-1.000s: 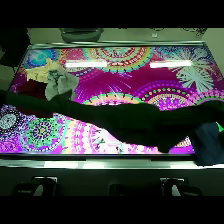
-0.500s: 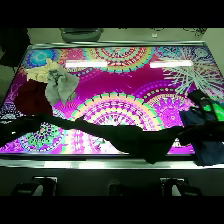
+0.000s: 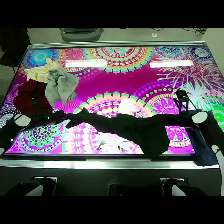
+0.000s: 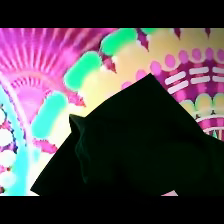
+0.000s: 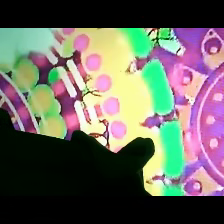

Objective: Fold the shirts.

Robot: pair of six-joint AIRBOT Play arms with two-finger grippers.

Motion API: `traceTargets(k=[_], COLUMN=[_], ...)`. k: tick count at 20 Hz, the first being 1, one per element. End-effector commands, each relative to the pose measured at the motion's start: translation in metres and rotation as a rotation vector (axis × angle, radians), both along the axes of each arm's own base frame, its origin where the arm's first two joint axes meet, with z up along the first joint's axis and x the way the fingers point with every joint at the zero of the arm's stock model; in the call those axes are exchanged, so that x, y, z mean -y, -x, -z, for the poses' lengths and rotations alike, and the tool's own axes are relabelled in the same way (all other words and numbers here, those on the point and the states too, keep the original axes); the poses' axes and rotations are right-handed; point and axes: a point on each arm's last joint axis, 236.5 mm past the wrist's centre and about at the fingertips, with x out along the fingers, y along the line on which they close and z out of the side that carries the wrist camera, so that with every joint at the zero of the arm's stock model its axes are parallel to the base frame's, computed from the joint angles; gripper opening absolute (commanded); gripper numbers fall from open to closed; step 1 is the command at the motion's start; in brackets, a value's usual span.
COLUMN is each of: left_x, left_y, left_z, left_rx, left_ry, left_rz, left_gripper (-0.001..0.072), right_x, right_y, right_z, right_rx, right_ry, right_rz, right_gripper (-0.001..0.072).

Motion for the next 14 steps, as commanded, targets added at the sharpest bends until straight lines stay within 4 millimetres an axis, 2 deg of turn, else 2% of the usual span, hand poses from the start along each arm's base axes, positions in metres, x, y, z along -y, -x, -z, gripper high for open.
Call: traceTargets(k=[1, 2, 3, 4, 5, 6, 8, 9, 10, 11, 13, 14], left_x=[0.009, 0.009, 0.009, 0.009, 0.01, 0.011, 0.014, 0.016, 0.017, 0.019, 0.021, 0.023], left_y=[-0.004, -0.005, -0.006, -0.007, -0.008, -0.007, -0.004, 0.0, 0.003, 0.007, 0.013, 0.016], left_z=[0.023, 0.021, 0.017, 0.014, 0.011, 0.01, 0.01, 0.011, 0.012, 0.013, 0.015, 0.015], left_rx=[-0.059, -0.052, -0.043, -0.035, -0.036, -0.04, -0.053, -0.063, -0.07, -0.079, -0.091, -0.099], left_ry=[0.04, 0.04, 0.04, 0.04, 0.043, 0.045, 0.046, 0.045, 0.042, 0.04, 0.033, 0.033], left_rz=[-0.016, -0.015, -0.015, -0.013, -0.006, 0.0, 0.02, 0.038, 0.057, 0.075, 0.113, 0.13], left_gripper=[0.0034, 0.0034, 0.0034, 0.0034, 0.0035, 0.0035, 0.0034, 0.0034, 0.0035, 0.0035, 0.0035, 0.0035], right_x=[0.0, -0.003, -0.005, 0.001, 0.018, 0.04, 0.091, 0.116, 0.13, 0.134, 0.123, 0.106], right_y=[-0.009, -0.01, -0.013, -0.016, -0.019, -0.021, -0.012, 0.003, 0.027, 0.059, 0.11, 0.134], right_z=[0.026, 0.017, 0.002, -0.014, -0.034, -0.056, -0.097, -0.108, -0.106, -0.097, -0.067, -0.047], right_rx=[-0.037, -0.027, -0.012, -0.009, -0.019, -0.026, -0.06, -0.101, -0.177, -0.288, -0.453, -0.527], right_ry=[-0.039, -0.029, 0.006, 0.064, 0.137, 0.194, 0.244, 0.218, 0.154, 0.064, -0.075, -0.134], right_rz=[0.045, -0.002, -0.093, -0.158, -0.196, -0.206, -0.147, -0.087, -0.021, 0.02, 0.058, 0.055], right_gripper=[0.0204, 0.038, 0.0502, 0.0524, 0.0605, 0.0629, 0.0629, 0.0628, 0.0627, 0.0625, 0.0625, 0.0626])
